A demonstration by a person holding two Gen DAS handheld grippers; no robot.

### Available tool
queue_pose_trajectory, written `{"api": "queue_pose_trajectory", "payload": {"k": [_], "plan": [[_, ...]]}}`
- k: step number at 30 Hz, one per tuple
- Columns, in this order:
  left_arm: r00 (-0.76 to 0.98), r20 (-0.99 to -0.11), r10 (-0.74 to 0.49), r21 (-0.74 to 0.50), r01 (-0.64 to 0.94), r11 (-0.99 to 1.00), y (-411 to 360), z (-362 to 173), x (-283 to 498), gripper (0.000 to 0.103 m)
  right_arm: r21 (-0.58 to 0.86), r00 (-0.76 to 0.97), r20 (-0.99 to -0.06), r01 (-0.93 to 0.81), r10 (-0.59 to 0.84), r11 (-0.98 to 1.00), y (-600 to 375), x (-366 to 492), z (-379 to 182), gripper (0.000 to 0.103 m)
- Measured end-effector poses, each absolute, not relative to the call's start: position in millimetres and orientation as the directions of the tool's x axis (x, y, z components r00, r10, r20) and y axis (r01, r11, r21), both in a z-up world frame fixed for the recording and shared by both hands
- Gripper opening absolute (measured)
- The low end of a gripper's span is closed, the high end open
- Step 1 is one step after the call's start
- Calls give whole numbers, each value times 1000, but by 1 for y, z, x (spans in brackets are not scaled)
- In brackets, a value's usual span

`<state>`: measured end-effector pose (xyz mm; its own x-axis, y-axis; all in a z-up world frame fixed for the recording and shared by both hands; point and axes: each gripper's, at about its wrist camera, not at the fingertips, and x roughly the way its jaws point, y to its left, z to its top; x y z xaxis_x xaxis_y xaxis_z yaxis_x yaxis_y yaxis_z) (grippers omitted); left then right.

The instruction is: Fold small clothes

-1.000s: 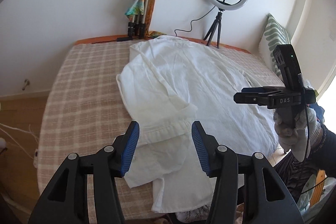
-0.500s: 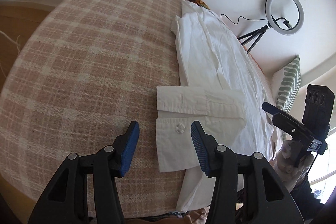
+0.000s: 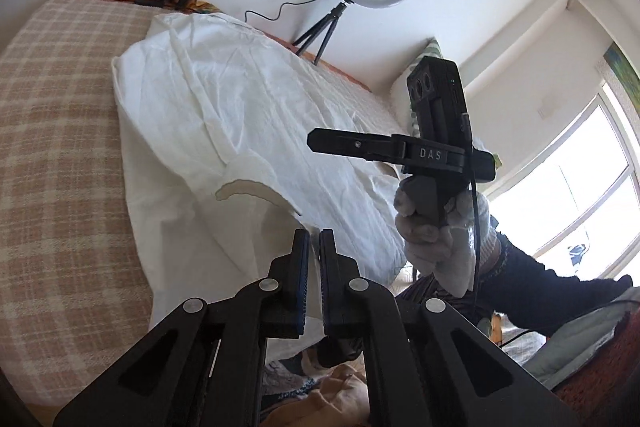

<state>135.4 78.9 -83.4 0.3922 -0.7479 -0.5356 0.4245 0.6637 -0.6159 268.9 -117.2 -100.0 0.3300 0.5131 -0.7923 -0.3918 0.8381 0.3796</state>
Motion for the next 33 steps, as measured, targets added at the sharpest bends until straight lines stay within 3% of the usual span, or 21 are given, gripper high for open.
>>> {"api": "queue_pose_trajectory", "payload": {"k": [19,23,29,33], "plan": [[172,-661,-730,-553,546,629,-7,-100,126,10,467,241,-800,-326,550,822,-150,281,-120,103],[350,-685,-639,-501,411,761,43,-94,144,30,467,209,-805,-353,555,810,-157,271,-123,103],[368,-757,-540,-546,97,832,101,-135,174,30,457,122,-828,-419,547,785,-147,249,-137,103],[352,-717,-602,-617,81,783,97,-148,179,30,539,33,-804,-381,594,751,-144,248,-151,74]]}}
